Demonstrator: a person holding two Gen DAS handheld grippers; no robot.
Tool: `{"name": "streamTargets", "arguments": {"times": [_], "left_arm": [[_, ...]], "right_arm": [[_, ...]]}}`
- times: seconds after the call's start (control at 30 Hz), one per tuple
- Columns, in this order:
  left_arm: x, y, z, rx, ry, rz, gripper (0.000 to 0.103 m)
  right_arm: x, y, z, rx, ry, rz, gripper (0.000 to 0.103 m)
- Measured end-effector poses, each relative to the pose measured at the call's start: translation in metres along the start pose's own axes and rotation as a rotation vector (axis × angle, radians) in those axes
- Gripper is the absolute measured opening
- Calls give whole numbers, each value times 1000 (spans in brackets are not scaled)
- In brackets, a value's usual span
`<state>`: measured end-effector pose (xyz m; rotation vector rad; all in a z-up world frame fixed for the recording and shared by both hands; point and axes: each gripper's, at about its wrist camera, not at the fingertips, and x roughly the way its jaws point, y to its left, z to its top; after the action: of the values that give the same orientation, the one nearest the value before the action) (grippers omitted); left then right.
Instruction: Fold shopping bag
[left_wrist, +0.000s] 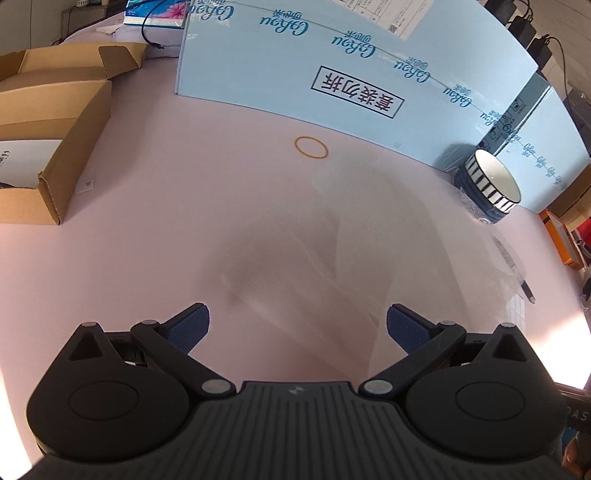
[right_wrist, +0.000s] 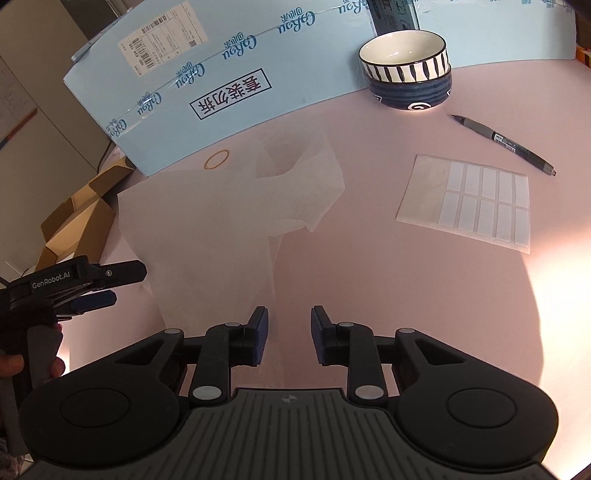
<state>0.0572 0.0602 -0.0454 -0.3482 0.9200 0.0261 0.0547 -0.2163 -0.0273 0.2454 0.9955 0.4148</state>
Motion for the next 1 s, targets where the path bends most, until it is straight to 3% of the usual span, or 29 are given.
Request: {"name": "streamTargets", "arguments": {"times": [0.03, 0.13, 0.37, 0.5, 0.7, 0.9, 1.0], "left_arm": [[1, 1, 3, 10, -5, 6, 103], [2, 3, 10, 40, -18, 16, 103], [7, -1, 11, 86, -11, 0, 103], [10, 0, 11, 131, -12, -16, 103], [20, 4, 13, 152, 22, -59, 103], [25, -16, 10, 167, 40, -185, 103], [35, -30, 5, 200, 56, -204, 103]], "right_arm": [[0, -1, -1, 8, -2, 5, 4], [-2, -4, -5, 48, -13, 10, 1], [-32, -16, -5, 130, -93, 15, 0], [-60, -26, 2, 152, -169, -25, 0], [-101, -52, 9, 204, -287, -139, 0], [-107, -67, 9, 221, -308, -175, 0], [-104, -67, 7, 231, -306, -174, 0]]}}
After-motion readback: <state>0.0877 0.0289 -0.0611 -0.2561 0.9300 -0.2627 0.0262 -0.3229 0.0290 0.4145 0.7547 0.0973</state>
